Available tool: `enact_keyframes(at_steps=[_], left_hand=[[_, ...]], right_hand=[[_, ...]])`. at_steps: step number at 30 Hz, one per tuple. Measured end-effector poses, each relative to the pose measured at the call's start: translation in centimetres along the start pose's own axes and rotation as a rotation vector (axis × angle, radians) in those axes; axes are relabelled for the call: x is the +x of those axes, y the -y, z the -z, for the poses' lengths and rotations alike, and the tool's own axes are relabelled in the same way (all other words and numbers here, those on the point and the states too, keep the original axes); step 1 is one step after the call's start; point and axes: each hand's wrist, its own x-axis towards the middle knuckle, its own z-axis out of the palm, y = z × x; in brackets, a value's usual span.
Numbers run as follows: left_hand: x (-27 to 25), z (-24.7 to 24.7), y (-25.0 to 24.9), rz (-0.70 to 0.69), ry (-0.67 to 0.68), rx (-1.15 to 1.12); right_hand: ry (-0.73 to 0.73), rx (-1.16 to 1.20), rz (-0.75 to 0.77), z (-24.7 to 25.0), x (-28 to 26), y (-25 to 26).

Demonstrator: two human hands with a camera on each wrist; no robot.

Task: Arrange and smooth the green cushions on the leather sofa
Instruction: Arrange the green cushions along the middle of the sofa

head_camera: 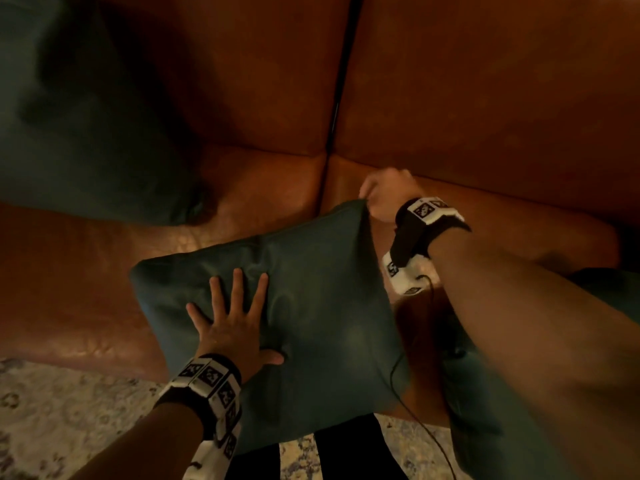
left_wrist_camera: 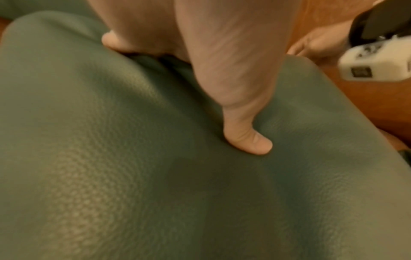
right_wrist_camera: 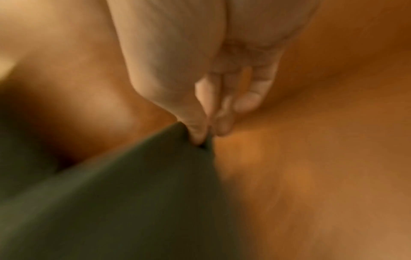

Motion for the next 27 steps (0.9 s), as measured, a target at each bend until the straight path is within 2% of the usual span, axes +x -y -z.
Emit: enact_keyframes(at_steps=[2,3,5,6,8,10,13,16,19,22,25,27], left_hand=[[0.2,0.0,0.3,-0.004,0.005,-0.009],[0.3,-0.1,0.3,-0.003,0.010,-0.011],[0.2,-0.1,0.3,0.000,0.019,-0.011],[0.0,-0.1,0.2,0.002,0.023,-0.010],[-0.1,-0.1,0.1,0.004,0.028,-0.009],[-0.1,0.1,0.1,0.006,0.032,-0.007],[-0.1,0.1,0.1,0.011,0.032,0.002],[-0.1,0.1,0.0,0.016,0.032,-0.006],[0.0,-0.1,0.1,0.015,0.028,-0.018],[-0.2,-0.1,0.1,-0.005,0.014,-0.025],[-0.1,0.0,-0.1,-0.035,0.003,-0.017],[-0.1,-0.1,-0.1,-0.033,0.004,-0.014]], right_hand=[[-0.143,-0.015,0.056,1.7,-1.1,0.2],[-0.245,0.071,0.042,2.1,-1.6,0.1],[-0.340,0.318,-0.093,1.9,-2.3,-0.9],[-0.279,0.420,-0.190,1.4,-2.5,-1.5],[0.002,0.694,-0.368,-0.3,-2.5,-2.4],[0.179,0.908,-0.427,-2.5,-2.2,-2.6],[0.147,0.933,-0.321,-5.1,-0.7,-3.0],[0.119,0.876,-0.303,-6.1,0.0,-3.3],[0.027,0.821,-0.313,-5.7,0.1,-4.2],[-0.162,0.831,-0.373,-5.3,-1.6,-4.6],[-0.413,0.936,-0.545,-6.4,-3.7,-4.9],[-0.473,1.131,-0.724,-6.7,-4.4,-5.0]])
